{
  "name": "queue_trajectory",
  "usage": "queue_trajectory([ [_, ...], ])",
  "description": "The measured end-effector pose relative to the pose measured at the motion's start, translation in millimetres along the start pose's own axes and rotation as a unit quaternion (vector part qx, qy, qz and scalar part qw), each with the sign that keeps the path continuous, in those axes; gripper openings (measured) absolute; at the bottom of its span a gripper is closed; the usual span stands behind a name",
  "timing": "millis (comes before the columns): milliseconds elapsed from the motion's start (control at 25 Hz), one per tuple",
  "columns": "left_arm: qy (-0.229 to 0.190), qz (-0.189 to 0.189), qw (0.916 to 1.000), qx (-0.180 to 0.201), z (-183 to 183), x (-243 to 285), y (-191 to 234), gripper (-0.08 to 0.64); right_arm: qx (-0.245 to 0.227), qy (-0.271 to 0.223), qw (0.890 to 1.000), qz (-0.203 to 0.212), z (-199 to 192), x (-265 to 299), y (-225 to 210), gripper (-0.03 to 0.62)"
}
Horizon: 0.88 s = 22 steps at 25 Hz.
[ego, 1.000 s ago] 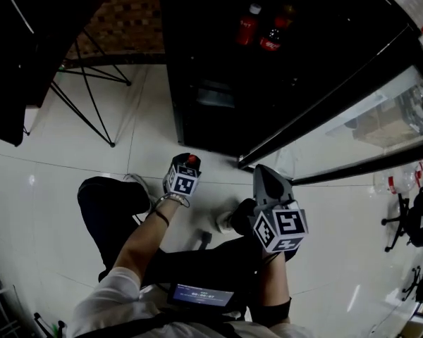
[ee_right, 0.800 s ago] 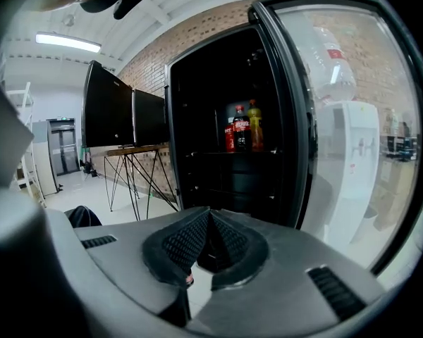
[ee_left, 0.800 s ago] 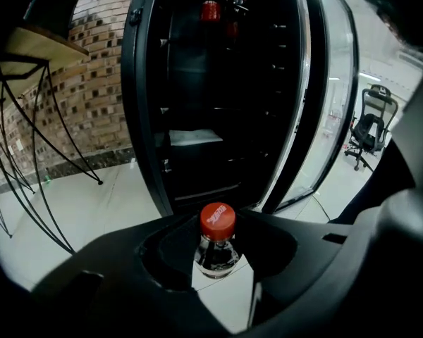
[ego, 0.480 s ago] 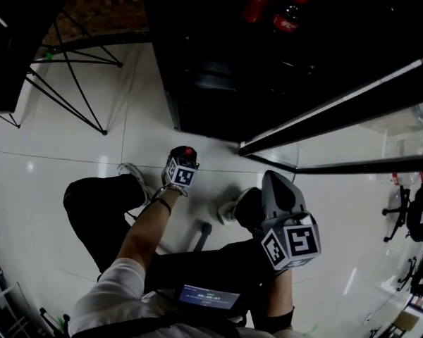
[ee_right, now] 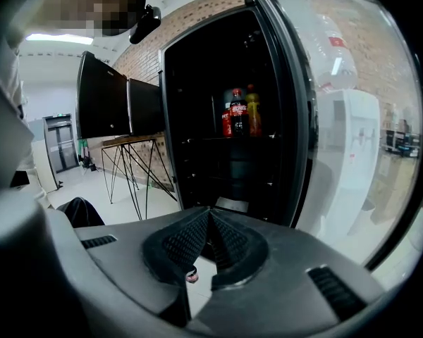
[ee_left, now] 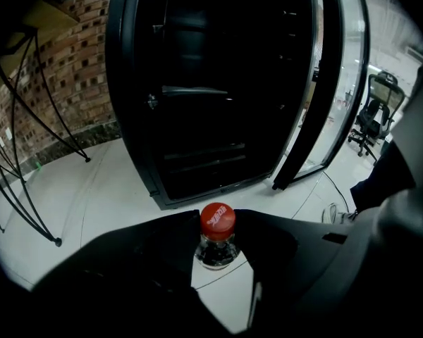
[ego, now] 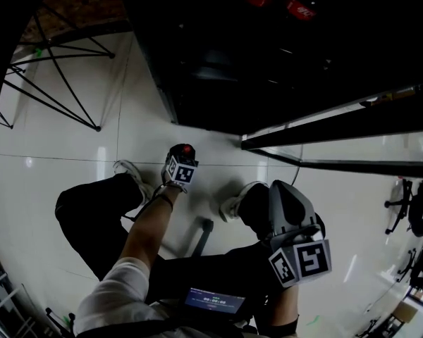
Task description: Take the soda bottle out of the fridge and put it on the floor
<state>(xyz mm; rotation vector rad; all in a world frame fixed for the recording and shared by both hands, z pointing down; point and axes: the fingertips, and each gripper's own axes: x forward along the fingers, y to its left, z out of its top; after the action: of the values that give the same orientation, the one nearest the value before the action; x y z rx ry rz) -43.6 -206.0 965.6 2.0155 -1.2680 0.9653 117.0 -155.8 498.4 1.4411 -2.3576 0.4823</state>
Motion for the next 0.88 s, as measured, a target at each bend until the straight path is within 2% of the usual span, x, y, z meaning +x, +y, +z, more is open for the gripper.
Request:
queue_trajectory([
  [440,0.040,-0.006,0.9991,0.011,-26.6,32.3,1.1,0.155,0.002,0.013,1.000,-0.001,-7.9,6.0,-3.2,-0.006],
  [880,0.042,-0.004,0.9987,0.027,-31.4,42.7,1.6,0.157,-0.003,0.017,1.000,-0.002,-11.3,11.3,-5.6,-0.006],
])
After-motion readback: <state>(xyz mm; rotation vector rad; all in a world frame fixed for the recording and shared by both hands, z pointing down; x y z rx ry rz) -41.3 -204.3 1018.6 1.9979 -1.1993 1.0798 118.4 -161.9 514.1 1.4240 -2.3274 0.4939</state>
